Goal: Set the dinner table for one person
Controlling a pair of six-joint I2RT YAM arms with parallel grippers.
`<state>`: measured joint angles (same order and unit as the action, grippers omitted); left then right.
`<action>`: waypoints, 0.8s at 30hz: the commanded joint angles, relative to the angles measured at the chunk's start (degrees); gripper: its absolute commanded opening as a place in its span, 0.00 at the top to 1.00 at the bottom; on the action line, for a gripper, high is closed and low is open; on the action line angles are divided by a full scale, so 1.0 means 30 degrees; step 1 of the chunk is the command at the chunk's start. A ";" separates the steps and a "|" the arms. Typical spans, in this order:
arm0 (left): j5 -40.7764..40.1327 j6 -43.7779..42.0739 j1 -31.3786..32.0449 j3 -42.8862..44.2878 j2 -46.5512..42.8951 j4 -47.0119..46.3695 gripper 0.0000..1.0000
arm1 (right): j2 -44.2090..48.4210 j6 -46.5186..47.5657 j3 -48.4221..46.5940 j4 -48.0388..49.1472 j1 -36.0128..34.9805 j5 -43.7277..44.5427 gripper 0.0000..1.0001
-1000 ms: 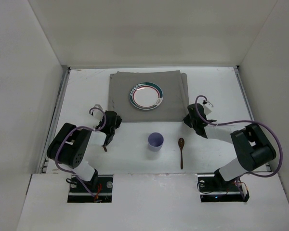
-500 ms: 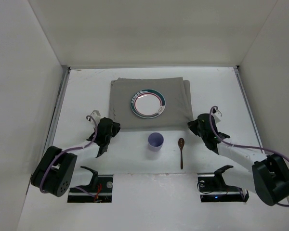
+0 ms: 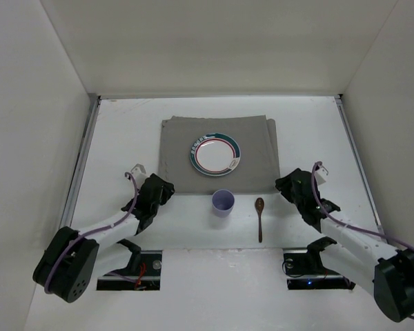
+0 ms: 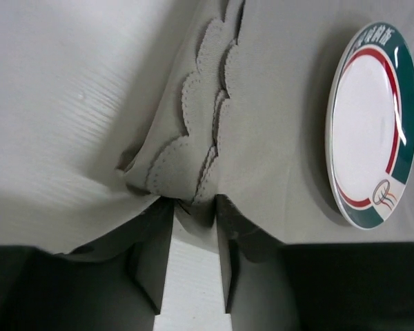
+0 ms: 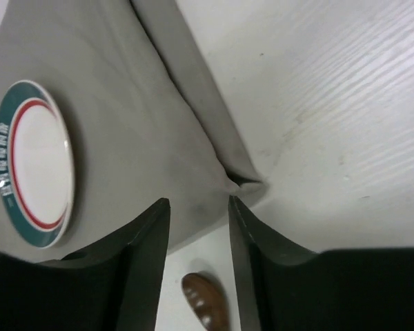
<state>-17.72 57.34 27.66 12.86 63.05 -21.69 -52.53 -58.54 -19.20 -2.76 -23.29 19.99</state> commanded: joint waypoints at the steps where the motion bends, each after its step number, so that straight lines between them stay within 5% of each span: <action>1: -0.1652 -0.0948 0.0255 -0.0098 -0.1528 0.1080 0.65 | 0.0722 0.1373 -0.0189 -0.0805 0.0161 0.1189 0.48; 7: -0.3584 -0.2208 0.2099 0.0224 -0.4372 0.1694 0.48 | 0.3472 0.3367 -0.2298 -0.3560 -0.0802 0.2008 0.41; 12: -0.5020 -0.3144 0.4383 0.1043 -0.3822 0.0644 0.52 | 0.4944 0.6354 -0.4579 -0.3852 -0.3496 0.0609 0.72; 14: -0.5518 -0.4225 0.5059 0.1452 -0.2798 -0.0847 0.63 | 0.3982 0.7294 -0.6160 -0.4611 -0.4551 -0.0505 0.87; 16: -0.5551 -0.5223 0.5033 0.1892 -0.2064 -0.2196 0.75 | 0.2373 0.7968 -0.7567 -0.5141 -0.5925 -0.1095 0.88; 19: -0.5666 -0.6220 0.5237 0.2128 -0.1360 -0.4013 0.85 | -0.0263 0.9111 -0.9238 -0.5259 -0.7949 -0.0717 0.74; 22: -0.5696 -0.6866 0.5296 0.1983 -0.0831 -0.5421 0.86 | -0.2433 0.9873 -1.0500 -0.5319 -0.9240 -0.0539 0.46; 24: -0.5755 -0.7101 0.5238 0.1749 -0.0306 -0.6358 0.85 | -0.3461 1.0430 -1.1203 -0.5581 -0.9593 -0.0657 0.38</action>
<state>-32.73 39.72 43.20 17.04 60.88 -32.23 -60.36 -32.25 -49.04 -16.71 -50.81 18.50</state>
